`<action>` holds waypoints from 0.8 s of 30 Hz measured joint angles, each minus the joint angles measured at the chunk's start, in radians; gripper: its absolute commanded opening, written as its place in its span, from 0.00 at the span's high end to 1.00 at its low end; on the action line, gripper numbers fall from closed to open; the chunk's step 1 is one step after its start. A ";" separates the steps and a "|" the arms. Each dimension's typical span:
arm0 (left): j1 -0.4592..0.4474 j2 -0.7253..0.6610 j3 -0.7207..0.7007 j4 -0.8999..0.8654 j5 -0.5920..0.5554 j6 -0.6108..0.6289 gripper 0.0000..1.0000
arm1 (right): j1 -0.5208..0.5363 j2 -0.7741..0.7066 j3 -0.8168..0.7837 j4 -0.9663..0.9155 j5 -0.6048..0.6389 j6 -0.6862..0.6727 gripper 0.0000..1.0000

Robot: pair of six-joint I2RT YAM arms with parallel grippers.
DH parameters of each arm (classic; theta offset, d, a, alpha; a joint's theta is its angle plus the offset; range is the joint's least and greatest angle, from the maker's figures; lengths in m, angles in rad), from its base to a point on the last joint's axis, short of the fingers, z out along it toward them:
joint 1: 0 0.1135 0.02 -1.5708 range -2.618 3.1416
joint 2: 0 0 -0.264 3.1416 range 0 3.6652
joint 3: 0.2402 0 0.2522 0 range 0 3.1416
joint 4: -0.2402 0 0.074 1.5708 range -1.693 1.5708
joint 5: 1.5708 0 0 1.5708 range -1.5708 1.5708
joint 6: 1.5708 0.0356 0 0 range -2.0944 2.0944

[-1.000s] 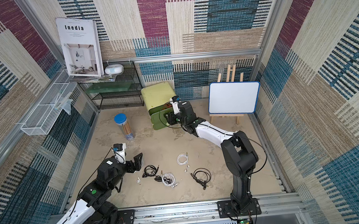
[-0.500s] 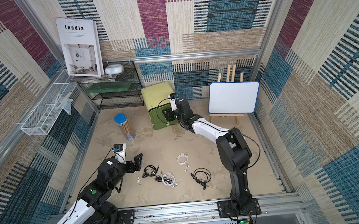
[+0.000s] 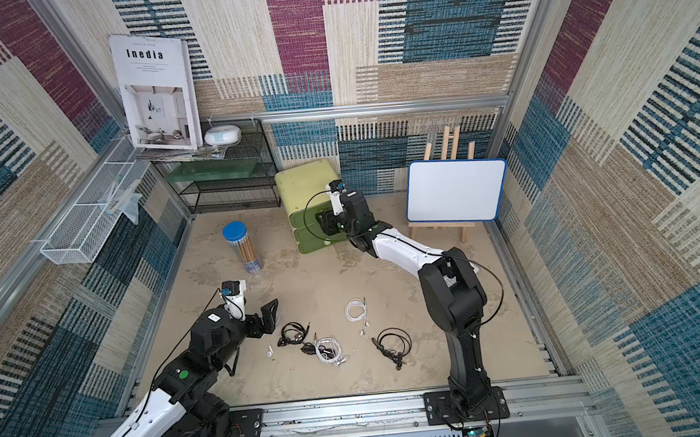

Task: Place the wired earphones into the drawer by color
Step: Close the drawer in the storage box, then open the drawer in the storage box.

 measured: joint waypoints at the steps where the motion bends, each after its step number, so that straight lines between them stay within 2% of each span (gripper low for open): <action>1: 0.000 0.003 0.000 0.002 0.001 0.000 0.01 | 0.000 -0.008 -0.008 0.002 0.000 -0.002 0.49; 14: 0.000 0.063 0.005 0.010 0.043 0.004 0.01 | 0.000 -0.062 -0.181 0.043 0.000 0.012 0.47; 24: 0.000 0.090 0.022 0.010 0.037 0.003 0.01 | 0.000 0.011 -0.176 0.111 -0.001 0.047 0.46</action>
